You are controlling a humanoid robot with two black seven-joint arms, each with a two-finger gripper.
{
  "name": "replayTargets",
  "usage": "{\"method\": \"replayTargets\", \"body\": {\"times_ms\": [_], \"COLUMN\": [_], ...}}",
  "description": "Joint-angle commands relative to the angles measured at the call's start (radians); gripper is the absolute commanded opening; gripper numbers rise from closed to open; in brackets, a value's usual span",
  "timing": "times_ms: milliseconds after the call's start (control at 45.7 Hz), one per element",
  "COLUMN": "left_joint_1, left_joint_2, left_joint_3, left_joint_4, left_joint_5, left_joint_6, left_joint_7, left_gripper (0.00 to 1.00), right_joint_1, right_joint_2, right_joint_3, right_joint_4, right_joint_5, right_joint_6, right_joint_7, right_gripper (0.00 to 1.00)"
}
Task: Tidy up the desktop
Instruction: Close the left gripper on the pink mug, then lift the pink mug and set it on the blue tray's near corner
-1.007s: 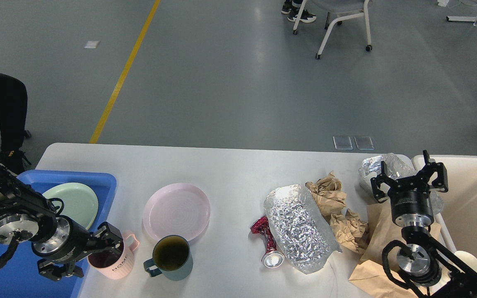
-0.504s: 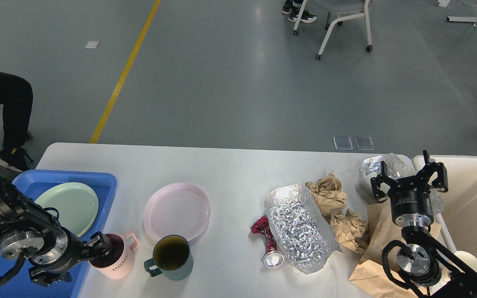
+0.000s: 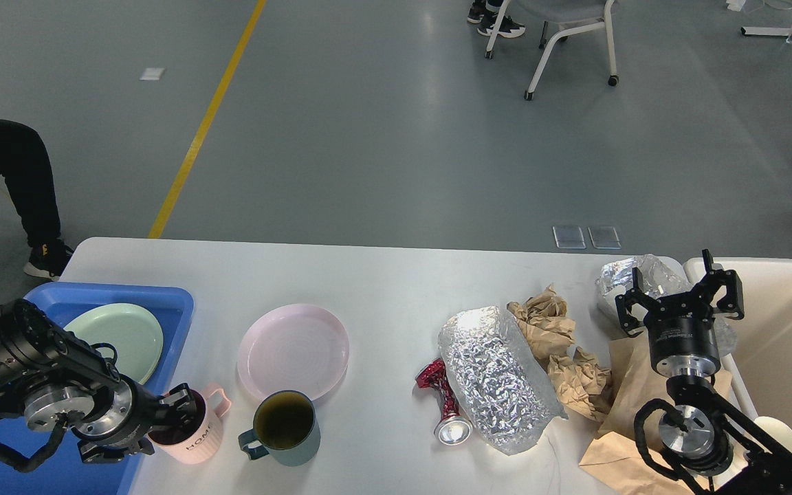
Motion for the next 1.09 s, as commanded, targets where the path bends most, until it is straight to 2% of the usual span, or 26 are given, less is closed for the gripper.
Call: {"method": "replayTargets", "body": {"times_ms": [0,109,153,482,547,679,810,920,1051,1073], "left_joint_1": [0.001,0.004,0.005,-0.004,-0.018,-0.100,-0.238,-0.375,-0.573,-0.659], "left_joint_2": [0.003,0.003,0.003,0.012,0.023,0.093,0.135,0.136,0.130,0.126], "left_joint_3": [-0.001,-0.001,-0.001,-0.004,-0.001,0.027,0.111,0.202,0.312,0.355], "left_joint_4": [0.001,0.001,0.001,-0.002,-0.008,-0.021,-0.044,-0.088,-0.156,-0.181], "left_joint_5": [0.001,0.001,0.001,0.012,0.012,0.015,0.019,0.035,0.056,0.058], "left_joint_6": [-0.002,-0.002,-0.002,-0.012,-0.049,-0.196,-0.336,-0.413,-0.472,-0.501], "left_joint_7": [0.001,0.004,0.005,0.002,0.004,0.005,0.007,0.010,0.036,0.045], "left_gripper": [0.43,0.15,0.08,0.03,0.02,0.00,0.00,0.00,0.00,0.00], "right_joint_1": [0.000,0.000,0.000,0.000,0.000,0.000,0.000,0.000,0.000,0.000], "right_joint_2": [0.000,0.000,0.000,0.000,0.000,0.000,0.000,0.000,0.000,0.000], "right_joint_3": [0.000,0.000,0.000,0.000,0.000,0.000,0.000,0.000,0.000,0.000], "right_joint_4": [0.000,0.000,0.000,0.000,0.000,0.000,0.000,0.000,-0.002,-0.002], "right_joint_5": [0.000,0.000,0.000,0.000,0.000,0.000,0.000,0.000,0.000,0.000], "right_joint_6": [0.000,0.000,0.000,0.000,0.000,0.000,0.000,0.000,0.000,0.000], "right_joint_7": [0.000,0.000,0.000,0.000,0.000,0.000,0.000,0.000,0.000,0.000], "right_gripper": [1.00,1.00,1.00,1.00,1.00,1.00,1.00,1.00,1.00,1.00]}}
